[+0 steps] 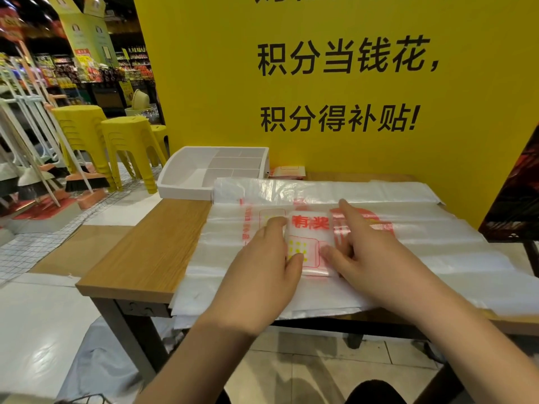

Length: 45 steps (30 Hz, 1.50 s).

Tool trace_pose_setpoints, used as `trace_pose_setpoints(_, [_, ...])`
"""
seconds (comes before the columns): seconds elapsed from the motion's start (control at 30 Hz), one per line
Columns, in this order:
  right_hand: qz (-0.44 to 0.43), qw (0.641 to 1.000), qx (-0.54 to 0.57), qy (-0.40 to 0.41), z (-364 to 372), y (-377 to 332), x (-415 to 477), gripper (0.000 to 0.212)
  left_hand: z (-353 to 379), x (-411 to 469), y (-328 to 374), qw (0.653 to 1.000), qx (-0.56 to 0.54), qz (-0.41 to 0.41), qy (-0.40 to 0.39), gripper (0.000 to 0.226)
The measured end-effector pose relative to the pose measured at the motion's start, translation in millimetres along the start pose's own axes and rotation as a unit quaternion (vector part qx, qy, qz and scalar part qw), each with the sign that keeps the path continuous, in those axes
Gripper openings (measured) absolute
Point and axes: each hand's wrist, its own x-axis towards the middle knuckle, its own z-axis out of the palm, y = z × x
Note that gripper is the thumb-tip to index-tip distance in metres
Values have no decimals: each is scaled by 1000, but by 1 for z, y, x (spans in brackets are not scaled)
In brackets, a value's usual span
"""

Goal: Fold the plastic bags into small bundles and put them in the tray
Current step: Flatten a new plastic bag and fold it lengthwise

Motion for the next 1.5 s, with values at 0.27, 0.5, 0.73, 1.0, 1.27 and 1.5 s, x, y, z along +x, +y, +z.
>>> trace_pose_setpoints(0.27, [-22,988,-150,-1,3,-9,0,35,2,1,-4,992,115,40,-17,32])
trace_pose_setpoints(0.5, [-111,977,-134,-124,-2,10,15,81,-23,37,-13,957,158,79,-228,34])
trace_pose_setpoints(0.73, [-61,970,-62,-225,-19,28,10,89,-32,37,-31,949,112,28,-295,75])
trace_pose_setpoints(1.0, [-95,975,-71,-188,-18,29,19,97,-36,48,-23,937,125,35,-324,67])
trace_pose_setpoints(1.27, [-163,987,-13,-6,-9,26,17,35,-26,14,-9,962,248,87,-66,32])
trace_pose_setpoints(1.5, [-126,984,-49,-117,5,3,20,55,-10,8,-30,991,100,49,-79,33])
